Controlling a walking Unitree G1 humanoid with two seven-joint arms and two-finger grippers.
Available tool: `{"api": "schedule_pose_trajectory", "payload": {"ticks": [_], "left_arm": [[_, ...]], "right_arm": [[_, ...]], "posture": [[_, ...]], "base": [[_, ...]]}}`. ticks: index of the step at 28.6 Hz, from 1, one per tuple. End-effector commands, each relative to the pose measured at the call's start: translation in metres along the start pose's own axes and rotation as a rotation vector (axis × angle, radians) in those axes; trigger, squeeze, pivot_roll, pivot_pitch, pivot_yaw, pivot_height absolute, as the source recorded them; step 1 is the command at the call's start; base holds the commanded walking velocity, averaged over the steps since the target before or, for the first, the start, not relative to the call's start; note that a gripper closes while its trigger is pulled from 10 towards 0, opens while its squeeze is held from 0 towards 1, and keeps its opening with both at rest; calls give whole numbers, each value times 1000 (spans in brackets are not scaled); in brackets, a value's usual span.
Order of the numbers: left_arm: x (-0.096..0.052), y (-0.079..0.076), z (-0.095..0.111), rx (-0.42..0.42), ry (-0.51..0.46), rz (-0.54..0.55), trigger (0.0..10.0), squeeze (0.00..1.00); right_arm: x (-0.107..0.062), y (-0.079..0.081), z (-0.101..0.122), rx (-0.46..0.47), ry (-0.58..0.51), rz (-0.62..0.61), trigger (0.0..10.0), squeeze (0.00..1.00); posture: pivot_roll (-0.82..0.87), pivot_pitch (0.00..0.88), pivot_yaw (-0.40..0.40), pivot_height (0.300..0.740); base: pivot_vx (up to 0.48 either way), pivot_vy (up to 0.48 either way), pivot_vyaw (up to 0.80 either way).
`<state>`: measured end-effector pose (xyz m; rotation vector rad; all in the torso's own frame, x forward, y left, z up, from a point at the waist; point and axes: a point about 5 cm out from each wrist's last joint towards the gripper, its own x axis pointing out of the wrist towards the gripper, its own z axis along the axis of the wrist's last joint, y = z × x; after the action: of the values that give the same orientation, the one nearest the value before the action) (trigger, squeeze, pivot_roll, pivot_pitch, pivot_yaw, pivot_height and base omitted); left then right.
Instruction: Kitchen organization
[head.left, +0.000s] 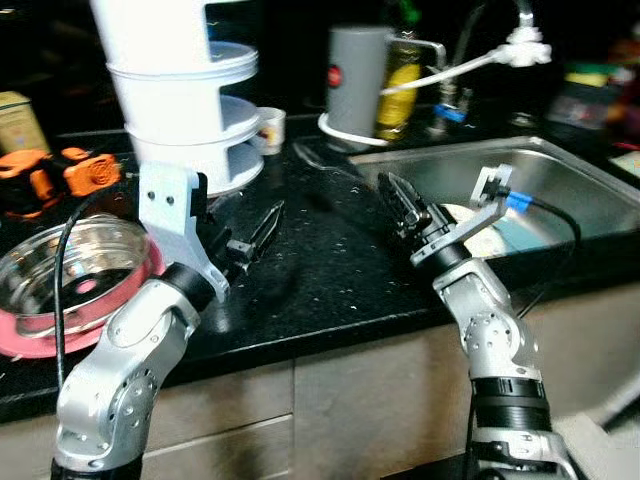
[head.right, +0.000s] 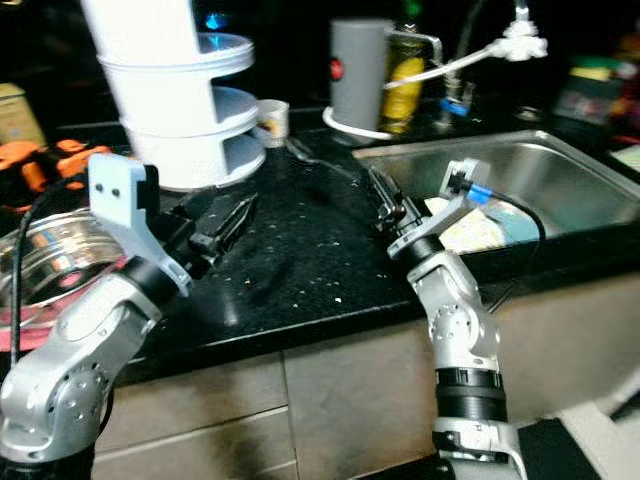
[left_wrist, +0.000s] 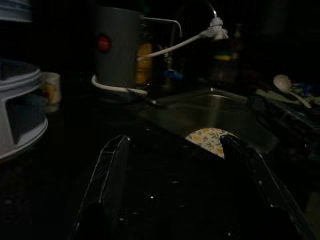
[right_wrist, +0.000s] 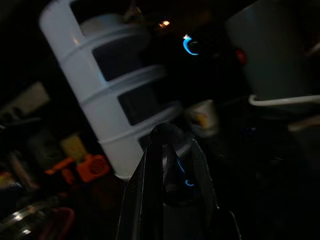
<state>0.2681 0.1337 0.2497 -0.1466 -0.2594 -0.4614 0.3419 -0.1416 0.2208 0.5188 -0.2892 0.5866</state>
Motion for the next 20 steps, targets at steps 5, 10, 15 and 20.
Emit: {"api": "schedule_pose_trajectory", "payload": {"ticks": [5,10,15,20], "left_arm": [[-1,5,-3,1,7,39,10000,0],[0,6,-4,-1,5,44,10000,0],[1,5,-5,-4,6,42,10000,0],[2,4,-6,-6,7,41,10000,0]], "right_arm": [[7,10,-3,-42,20,36,10000,0],[7,11,-2,-65,27,39,10000,0],[8,12,-3,-88,38,43,10000,0],[7,12,-3,-112,49,47,10000,0]], "posture": [[67,0,-25,740],[60,0,-27,740],[55,0,-28,740],[55,0,-31,740]], "base": [[0,-435,0],[0,-445,0],[0,-448,0],[0,-446,0]]}}
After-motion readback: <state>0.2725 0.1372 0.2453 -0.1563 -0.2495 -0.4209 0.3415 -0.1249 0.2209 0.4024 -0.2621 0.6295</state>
